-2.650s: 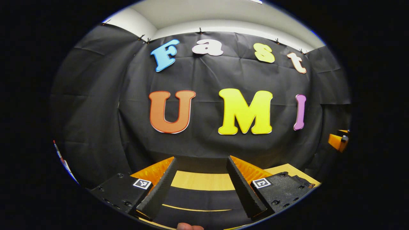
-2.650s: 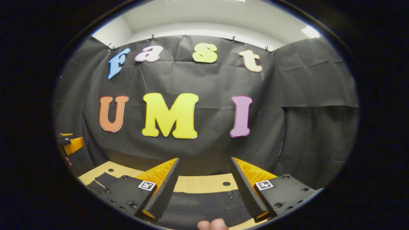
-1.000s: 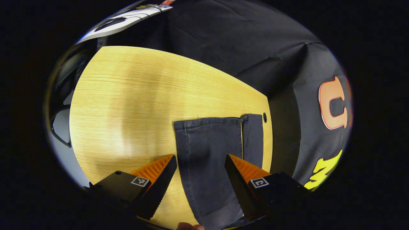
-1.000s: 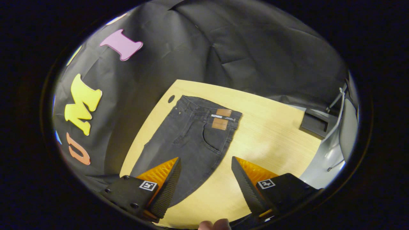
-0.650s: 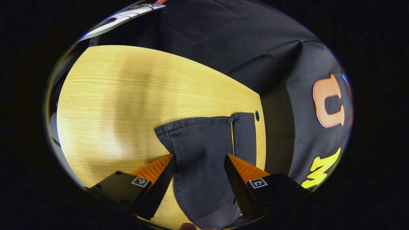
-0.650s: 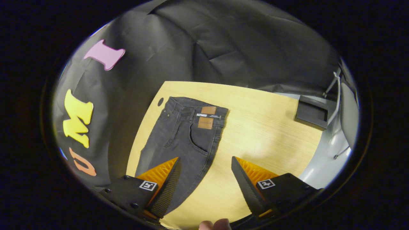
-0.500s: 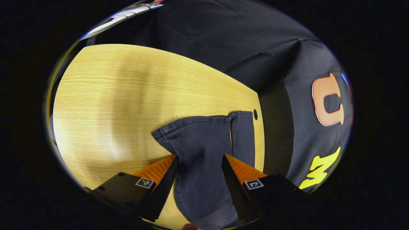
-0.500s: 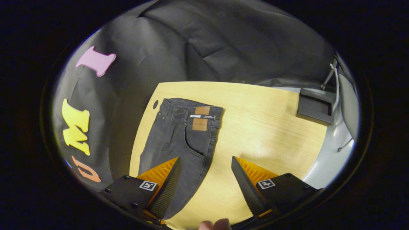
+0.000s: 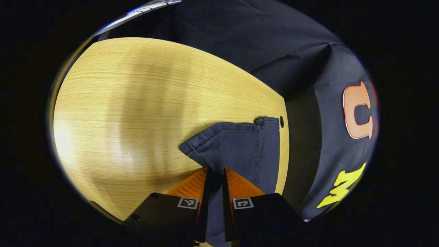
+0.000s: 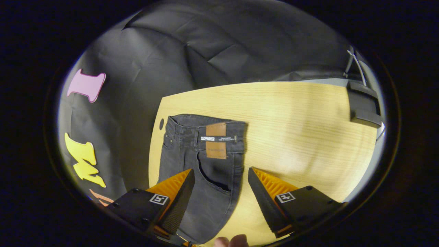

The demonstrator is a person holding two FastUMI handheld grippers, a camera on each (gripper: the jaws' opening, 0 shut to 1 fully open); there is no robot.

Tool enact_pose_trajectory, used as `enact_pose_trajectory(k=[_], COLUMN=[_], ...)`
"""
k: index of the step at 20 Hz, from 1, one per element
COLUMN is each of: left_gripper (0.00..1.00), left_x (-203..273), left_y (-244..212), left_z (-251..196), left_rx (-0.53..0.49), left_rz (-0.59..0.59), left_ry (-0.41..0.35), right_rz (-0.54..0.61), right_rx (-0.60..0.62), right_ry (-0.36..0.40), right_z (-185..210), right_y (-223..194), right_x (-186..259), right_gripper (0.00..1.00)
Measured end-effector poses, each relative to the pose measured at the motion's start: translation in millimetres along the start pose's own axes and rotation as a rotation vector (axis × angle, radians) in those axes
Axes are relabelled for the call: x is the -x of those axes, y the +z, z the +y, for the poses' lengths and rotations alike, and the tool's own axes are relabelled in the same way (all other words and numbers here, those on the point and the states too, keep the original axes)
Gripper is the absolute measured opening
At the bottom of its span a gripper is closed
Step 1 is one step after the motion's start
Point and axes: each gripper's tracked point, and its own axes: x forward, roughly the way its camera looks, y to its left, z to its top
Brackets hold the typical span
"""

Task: Grasp the waist and the cuffs of the jeans and fold them to make the two legs overlap; first hold the waist and fold one-third of the jeans toward the cuffs, then hold the cuffs and fold the remaining one-third in the same direction to finish folding.

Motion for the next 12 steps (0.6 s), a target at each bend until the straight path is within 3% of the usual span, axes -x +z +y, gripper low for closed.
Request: enact_pose_trajectory(k=[1, 4, 8, 11, 12], left_gripper=[0.16, 0.1, 0.06, 0.05, 0.05], left_x=[0, -2, -4, -2, -3], left_y=[0, 0, 0, 0, 0], left_z=[1, 0, -1, -3, -3], left_rx=[0.0, 0.004, -0.016, -0.024, -0.028], left_rz=[0.003, 0.018, 0.033, 0.048, 0.052], left_ry=[0.007, 0.025, 0.032, 0.027, 0.029], right_rz=[-0.002, -0.006, -0.009, -0.027, -0.029], right_rx=[0.012, 0.017, 0.086, 0.038, 0.008], right_ry=[0.0, -0.014, -0.127, -0.207, -0.214], right_z=[0, 3, -14, -25, -21], right_y=[1, 2, 1, 4, 7], right_x=[0, -3, -7, -5, -4], right_gripper=[0.96, 0.92, 0.87, 0.4, 0.37])
